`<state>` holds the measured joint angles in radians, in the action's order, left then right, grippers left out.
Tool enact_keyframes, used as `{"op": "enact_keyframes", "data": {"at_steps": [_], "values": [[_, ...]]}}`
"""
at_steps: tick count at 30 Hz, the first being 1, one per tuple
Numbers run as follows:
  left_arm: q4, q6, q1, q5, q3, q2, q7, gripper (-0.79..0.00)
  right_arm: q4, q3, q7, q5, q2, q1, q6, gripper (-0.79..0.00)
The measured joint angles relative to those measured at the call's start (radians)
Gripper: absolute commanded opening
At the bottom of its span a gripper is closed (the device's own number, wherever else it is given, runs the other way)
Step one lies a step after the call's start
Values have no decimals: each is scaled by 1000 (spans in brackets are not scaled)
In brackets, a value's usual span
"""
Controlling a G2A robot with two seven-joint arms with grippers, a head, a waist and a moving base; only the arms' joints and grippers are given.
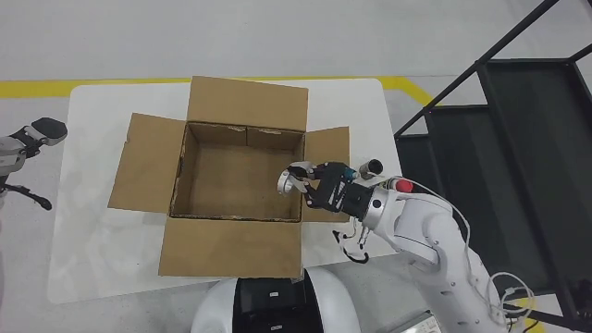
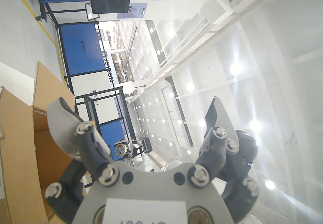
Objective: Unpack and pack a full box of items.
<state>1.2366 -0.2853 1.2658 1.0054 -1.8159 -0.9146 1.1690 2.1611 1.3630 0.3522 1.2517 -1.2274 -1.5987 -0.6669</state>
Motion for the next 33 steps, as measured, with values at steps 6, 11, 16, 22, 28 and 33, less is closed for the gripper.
{"op": "enact_keyframes", "data": {"at_steps": [6,11,16,22,28,33], "values": [[0,0,0,0,0,0,0,0,0,0,0,0,0,0,0,-785],[0,0,0,0,0,0,0,0,14,23,-14,-18,5,-24,-8,-785],[0,0,0,0,0,0,0,0,79,175,-53,-62,25,-163,-91,-785],[0,0,0,0,0,0,0,0,109,395,-159,-74,37,-385,-136,-785],[0,0,0,0,0,0,0,0,58,493,-208,-16,40,-525,-132,-785],[0,0,0,0,0,0,0,0,10,476,-167,67,44,-565,-138,-785]]}}
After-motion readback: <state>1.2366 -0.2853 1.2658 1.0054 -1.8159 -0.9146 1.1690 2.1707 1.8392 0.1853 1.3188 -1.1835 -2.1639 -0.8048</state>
